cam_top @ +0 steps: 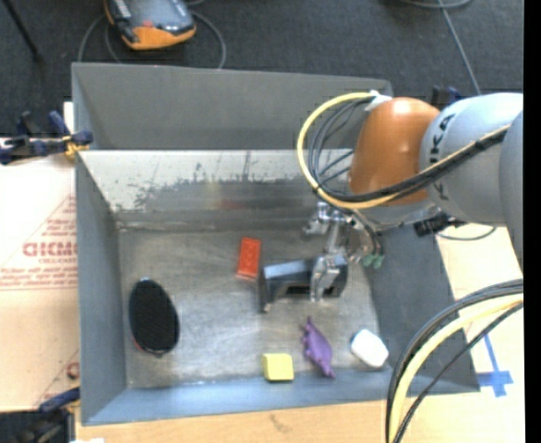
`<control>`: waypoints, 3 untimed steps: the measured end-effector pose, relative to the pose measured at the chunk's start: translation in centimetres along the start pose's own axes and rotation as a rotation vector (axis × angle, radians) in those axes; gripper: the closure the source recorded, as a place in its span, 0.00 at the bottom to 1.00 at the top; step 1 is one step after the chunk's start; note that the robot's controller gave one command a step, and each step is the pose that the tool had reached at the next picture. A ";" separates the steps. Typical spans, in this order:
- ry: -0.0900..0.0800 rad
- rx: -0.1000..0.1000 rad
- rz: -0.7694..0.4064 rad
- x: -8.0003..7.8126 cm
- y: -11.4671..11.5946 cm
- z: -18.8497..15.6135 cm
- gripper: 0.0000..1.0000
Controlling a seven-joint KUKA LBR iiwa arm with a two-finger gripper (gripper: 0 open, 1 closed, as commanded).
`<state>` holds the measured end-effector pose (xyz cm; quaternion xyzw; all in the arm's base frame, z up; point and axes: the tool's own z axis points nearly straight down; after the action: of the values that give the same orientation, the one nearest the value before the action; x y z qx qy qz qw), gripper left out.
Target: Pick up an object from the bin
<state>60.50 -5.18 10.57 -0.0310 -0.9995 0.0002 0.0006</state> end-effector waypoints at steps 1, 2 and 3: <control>-0.004 -0.001 0.057 0.5 -0.6 -3.5 0.00; -0.012 0.001 0.044 1.0 0.6 0.7 0.00; -0.008 -0.002 0.038 1.6 0.4 3.2 1.00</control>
Offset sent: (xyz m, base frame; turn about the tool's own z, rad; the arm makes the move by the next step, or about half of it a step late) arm -0.0161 0.0161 -0.0357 0.0360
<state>58.95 -4.66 7.35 -0.0501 -0.9987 -0.0008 -0.0032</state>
